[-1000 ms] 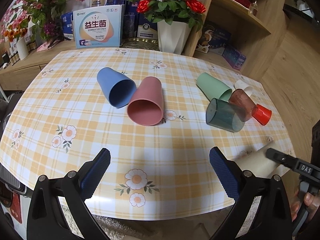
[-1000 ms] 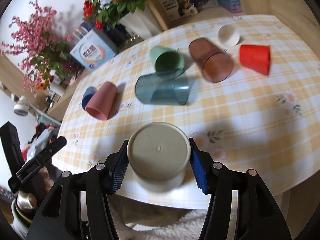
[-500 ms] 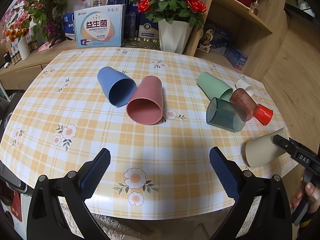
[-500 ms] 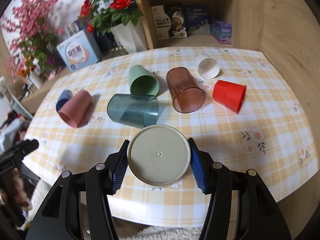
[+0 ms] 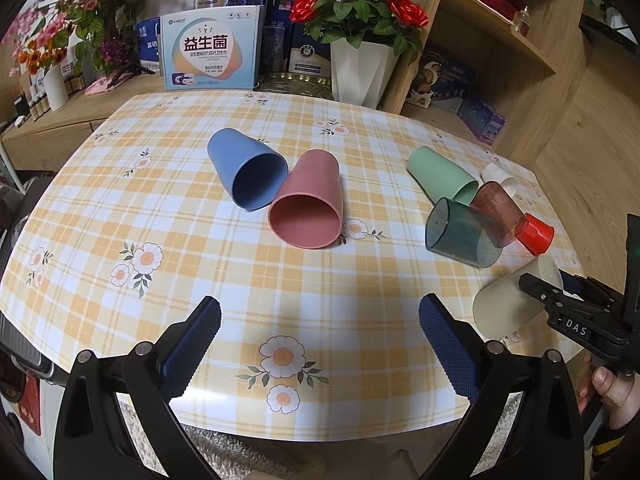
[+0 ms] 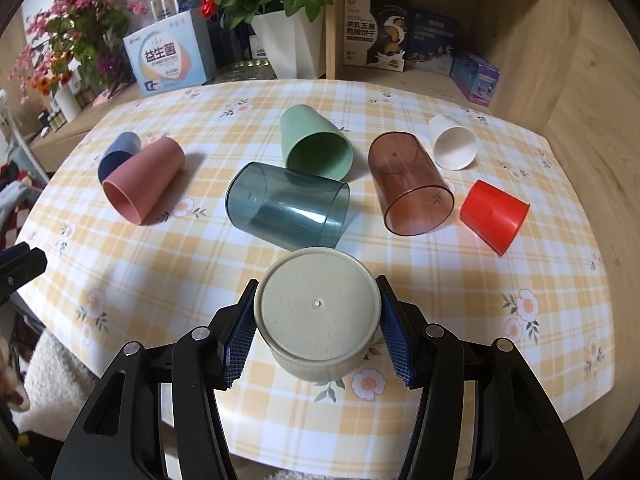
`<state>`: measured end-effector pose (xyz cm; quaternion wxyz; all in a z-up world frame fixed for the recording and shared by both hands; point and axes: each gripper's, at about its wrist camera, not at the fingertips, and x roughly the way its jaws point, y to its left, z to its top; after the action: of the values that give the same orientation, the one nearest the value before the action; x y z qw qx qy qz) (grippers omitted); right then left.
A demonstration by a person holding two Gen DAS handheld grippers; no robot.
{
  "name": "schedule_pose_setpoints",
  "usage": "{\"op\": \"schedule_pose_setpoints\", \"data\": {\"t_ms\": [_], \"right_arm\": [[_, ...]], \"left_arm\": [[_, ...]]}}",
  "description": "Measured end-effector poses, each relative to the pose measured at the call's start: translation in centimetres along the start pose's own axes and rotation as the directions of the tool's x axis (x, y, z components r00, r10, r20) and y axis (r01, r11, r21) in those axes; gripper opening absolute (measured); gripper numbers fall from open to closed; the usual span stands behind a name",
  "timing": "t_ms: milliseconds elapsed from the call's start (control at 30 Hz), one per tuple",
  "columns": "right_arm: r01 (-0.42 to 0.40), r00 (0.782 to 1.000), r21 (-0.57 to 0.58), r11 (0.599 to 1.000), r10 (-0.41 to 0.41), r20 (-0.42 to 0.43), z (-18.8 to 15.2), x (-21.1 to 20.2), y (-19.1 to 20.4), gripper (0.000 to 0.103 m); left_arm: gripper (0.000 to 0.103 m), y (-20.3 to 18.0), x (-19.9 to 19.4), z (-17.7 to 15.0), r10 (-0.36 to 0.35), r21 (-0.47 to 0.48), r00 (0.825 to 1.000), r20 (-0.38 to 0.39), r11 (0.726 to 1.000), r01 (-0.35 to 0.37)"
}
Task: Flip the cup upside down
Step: 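Lower the beige cup rim-down onto the table and open the right tool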
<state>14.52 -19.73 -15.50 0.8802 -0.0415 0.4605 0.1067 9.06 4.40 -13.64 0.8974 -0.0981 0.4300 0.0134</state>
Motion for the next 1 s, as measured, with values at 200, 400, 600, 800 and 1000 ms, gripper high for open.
{"op": "schedule_pose_setpoints", "data": {"t_ms": [200,400,600,800,1000], "right_arm": [[0.002,1.0,-0.005,1.0,-0.002,-0.002,0.1,0.1,0.1,0.055],[-0.001,1.0,0.012,1.0,0.001,-0.012,0.3,0.2,0.2,0.055],[-0.026,1.0,0.045,0.999,0.026,-0.006,0.5,-0.5,-0.1,0.056],[-0.083,0.994,0.08,0.993,0.077,0.073,1.3,-4.2,-0.4,0.07],[-0.123,0.975,0.073,0.99,0.106,0.197,1.8,-10.4,0.1,0.088]], "left_arm": [[0.097,0.2,0.0,0.0,0.002,-0.005,1.0,0.0,1.0,-0.002],[0.097,0.1,-0.4,0.3,0.009,0.003,1.0,0.016,1.0,-0.009],[0.097,-0.3,-1.6,0.9,0.021,0.024,0.999,0.044,0.999,-0.022],[0.097,-1.5,-4.2,2.1,0.01,0.07,0.995,0.099,0.997,-0.017],[0.097,-3.0,-8.9,3.4,-0.019,0.129,0.977,0.212,0.992,-0.009]]}}
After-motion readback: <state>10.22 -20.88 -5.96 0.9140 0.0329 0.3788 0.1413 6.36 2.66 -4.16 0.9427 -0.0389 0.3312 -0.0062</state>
